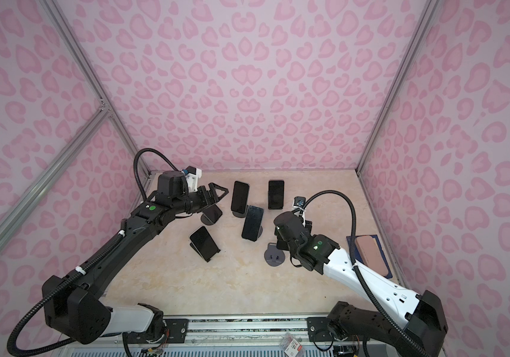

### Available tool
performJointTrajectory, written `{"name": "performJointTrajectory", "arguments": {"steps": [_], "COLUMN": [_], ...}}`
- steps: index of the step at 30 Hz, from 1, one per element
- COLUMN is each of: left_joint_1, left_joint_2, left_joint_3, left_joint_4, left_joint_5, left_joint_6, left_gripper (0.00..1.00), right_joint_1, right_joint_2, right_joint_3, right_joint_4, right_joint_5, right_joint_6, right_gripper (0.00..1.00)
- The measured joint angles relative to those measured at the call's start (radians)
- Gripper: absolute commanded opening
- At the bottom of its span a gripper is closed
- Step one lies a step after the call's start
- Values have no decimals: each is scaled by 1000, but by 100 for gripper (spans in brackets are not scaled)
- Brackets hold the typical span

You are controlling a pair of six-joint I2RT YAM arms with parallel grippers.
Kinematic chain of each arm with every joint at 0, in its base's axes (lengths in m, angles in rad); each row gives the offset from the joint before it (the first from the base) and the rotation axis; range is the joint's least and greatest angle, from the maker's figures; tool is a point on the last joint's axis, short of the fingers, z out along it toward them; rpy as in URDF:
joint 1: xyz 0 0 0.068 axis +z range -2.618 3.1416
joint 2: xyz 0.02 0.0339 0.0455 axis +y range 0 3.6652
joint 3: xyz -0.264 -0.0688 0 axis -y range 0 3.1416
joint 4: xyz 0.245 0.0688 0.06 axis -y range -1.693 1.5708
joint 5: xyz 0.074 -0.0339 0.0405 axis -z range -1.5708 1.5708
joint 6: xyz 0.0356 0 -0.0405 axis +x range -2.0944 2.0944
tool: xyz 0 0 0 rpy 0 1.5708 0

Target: Remove the phone from the phone stand

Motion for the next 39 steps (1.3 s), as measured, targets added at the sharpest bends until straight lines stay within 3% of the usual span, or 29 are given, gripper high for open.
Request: {"name": "performJointTrajectory", "arguments": {"steps": [23,39], "left_joint_1": [-65,-214], "left_joint_2": [3,85], "left_joint_3": [0,1], "left_joint_4": [0,0], "left_joint_5": [-18,35], "left_joint_6": [7,37], "left_gripper": [93,99], "right_joint_1": [-287,-499], "right_joint_2": [-31,179], "right_joint_3": [75,155], "right_joint_4": [-68,-40], "right_joint_5": [-156,-381], "right_joint_6": [-230,-329], "right_gripper": [66,65]}}
